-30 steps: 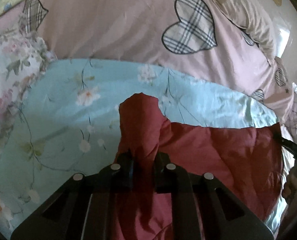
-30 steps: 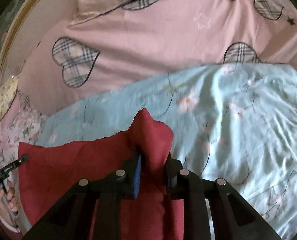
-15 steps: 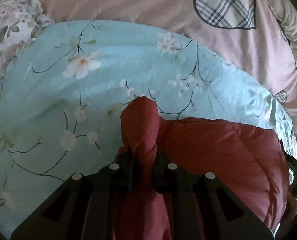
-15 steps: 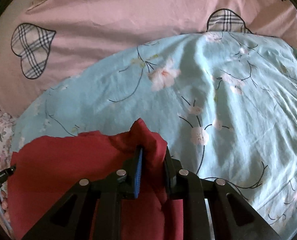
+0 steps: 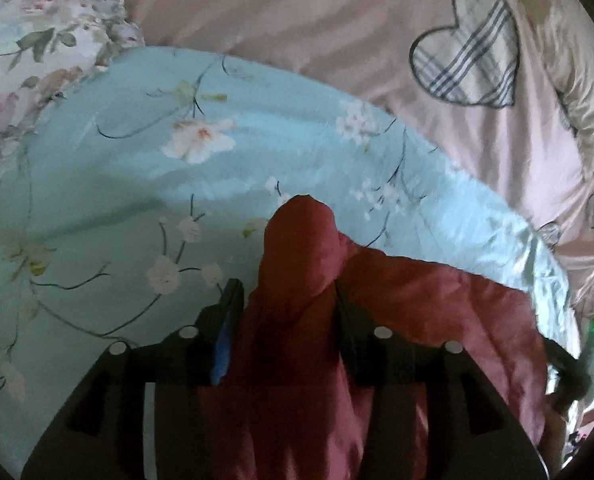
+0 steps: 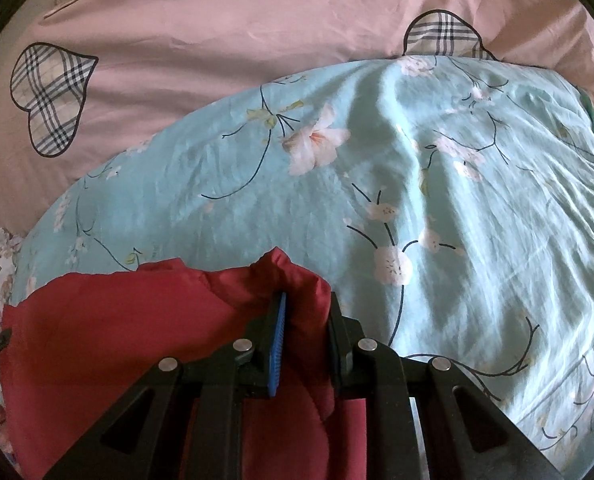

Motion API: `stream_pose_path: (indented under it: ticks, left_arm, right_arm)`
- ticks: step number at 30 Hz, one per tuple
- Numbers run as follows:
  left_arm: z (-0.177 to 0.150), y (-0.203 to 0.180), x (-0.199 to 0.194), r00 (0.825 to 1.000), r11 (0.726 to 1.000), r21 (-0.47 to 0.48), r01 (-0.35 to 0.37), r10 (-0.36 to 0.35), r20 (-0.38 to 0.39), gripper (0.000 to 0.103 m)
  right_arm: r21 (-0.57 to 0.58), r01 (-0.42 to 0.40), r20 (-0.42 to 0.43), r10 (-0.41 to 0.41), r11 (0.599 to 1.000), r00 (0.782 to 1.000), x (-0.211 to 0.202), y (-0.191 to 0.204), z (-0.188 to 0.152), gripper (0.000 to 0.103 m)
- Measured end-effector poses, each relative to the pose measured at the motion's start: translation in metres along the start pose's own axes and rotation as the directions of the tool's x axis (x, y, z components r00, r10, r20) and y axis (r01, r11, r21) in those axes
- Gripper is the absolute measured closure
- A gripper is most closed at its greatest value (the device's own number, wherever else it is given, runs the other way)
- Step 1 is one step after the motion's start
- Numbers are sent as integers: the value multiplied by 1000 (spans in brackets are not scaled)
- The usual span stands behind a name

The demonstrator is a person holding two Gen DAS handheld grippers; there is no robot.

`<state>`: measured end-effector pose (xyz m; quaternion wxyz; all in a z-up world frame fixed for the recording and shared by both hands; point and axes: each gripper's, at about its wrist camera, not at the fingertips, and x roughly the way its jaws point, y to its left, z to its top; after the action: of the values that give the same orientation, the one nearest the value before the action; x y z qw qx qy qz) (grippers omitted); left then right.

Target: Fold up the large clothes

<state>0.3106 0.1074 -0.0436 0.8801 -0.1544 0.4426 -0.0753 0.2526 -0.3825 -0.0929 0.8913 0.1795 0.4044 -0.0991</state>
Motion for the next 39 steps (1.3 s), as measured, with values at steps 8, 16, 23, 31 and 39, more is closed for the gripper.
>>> stream_pose_path:
  ticks: [8,16,23,31,39]
  left_arm:
    - [-33,-37,-69,988,983,115,146,-150,32,61]
    - [-104,-90,-86,965,934,247,258,-241,-98,61]
    - [-122,-95,-52,978,943,275,188,-153,-144,61]
    - [-130,-102,-45,987,946,294,138,-107,-117,61]
    - [-134,-99,-43,989,940,317,129,-98,-112,61]
  right_arm:
    - [15,6,-3,-6,1000,1000,1,-2,1,83]
    - [43,-11,12,10,999,1000,-10,-7,3,73]
    - [14,-40,129,38,999,991,-79,-6,2,49]
    - [-236,-167,78,191,957,979,-143,55,-73,41]
    - [-366,-28,5,32,930,999,-99,78,-125,39]
